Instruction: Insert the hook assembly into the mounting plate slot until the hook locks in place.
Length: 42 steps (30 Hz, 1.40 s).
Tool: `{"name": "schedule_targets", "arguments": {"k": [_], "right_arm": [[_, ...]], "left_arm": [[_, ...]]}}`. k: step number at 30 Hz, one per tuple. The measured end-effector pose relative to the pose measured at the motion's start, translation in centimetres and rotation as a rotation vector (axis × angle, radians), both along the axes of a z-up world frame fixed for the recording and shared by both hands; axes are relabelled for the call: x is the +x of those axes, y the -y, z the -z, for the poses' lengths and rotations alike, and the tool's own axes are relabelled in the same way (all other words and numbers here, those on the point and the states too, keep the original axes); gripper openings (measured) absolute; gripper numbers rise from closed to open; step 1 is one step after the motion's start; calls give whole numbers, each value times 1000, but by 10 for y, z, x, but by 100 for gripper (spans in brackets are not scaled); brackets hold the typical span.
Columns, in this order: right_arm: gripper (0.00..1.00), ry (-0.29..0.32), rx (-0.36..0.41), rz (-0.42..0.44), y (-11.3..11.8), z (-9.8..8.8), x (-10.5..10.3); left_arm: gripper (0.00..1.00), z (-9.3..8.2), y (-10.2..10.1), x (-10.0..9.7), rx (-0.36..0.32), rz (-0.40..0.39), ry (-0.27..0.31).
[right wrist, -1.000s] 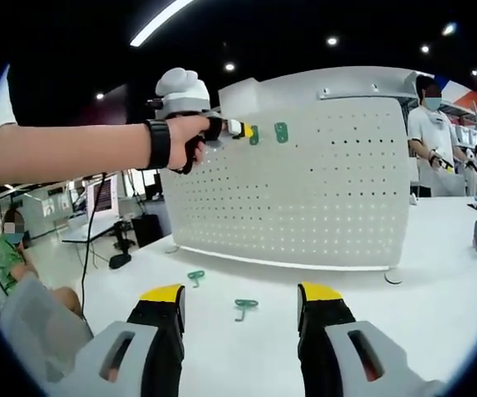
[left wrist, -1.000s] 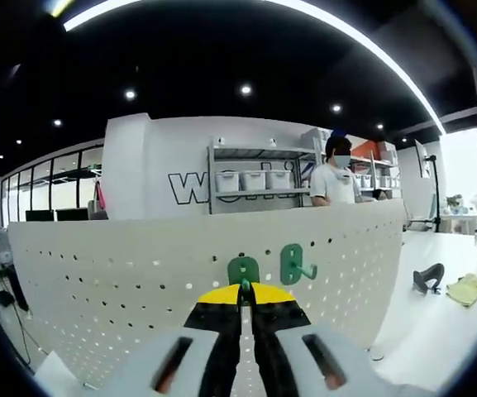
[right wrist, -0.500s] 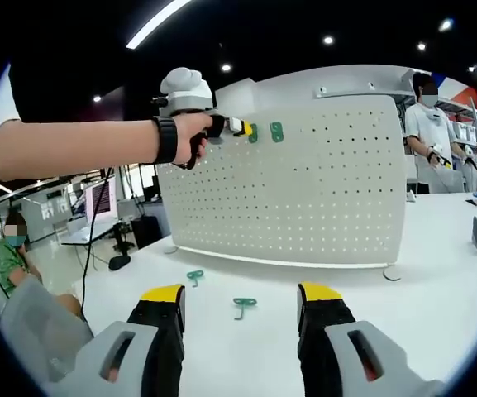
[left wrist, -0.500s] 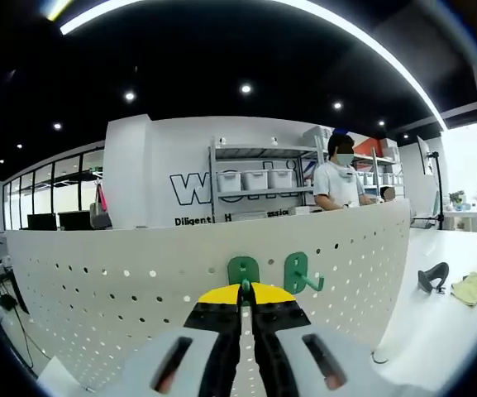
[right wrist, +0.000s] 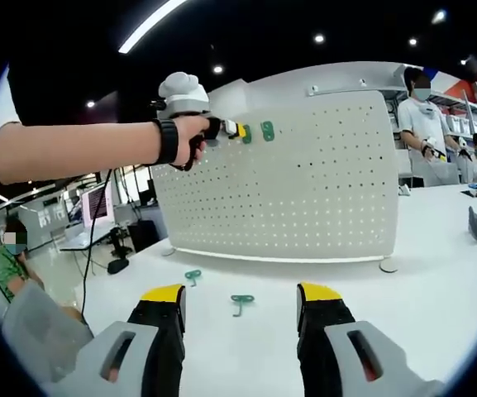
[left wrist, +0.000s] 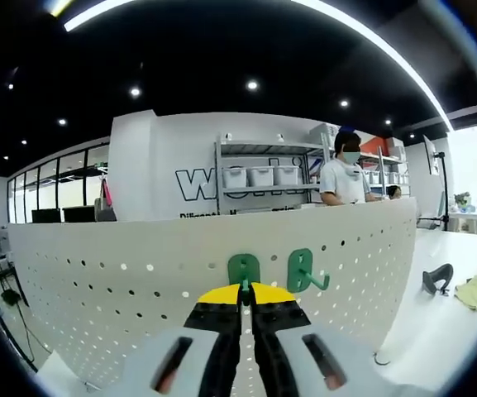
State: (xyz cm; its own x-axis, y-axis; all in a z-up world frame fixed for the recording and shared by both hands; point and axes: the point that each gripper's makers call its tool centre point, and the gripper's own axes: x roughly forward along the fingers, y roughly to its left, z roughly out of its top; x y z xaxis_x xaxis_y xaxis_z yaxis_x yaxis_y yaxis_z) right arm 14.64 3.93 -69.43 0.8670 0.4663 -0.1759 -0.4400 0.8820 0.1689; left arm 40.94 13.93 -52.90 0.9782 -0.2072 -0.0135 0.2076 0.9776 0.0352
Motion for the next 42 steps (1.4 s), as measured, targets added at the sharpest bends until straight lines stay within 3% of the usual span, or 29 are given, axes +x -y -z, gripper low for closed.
{"name": "schedule_targets", "arguments": {"k": [9,37,42], "right_arm": [[55,2,2,2,-1,-1,1],[54,-5,5,5,-1,3,1],[54,-2,8,4,-1,2,1]], "left_arm": [[3,0,0,1,-46,-15,-24],[5,-3,6,8,-16,1,-43],[4,0,3,11,-57,-11,-63]]}}
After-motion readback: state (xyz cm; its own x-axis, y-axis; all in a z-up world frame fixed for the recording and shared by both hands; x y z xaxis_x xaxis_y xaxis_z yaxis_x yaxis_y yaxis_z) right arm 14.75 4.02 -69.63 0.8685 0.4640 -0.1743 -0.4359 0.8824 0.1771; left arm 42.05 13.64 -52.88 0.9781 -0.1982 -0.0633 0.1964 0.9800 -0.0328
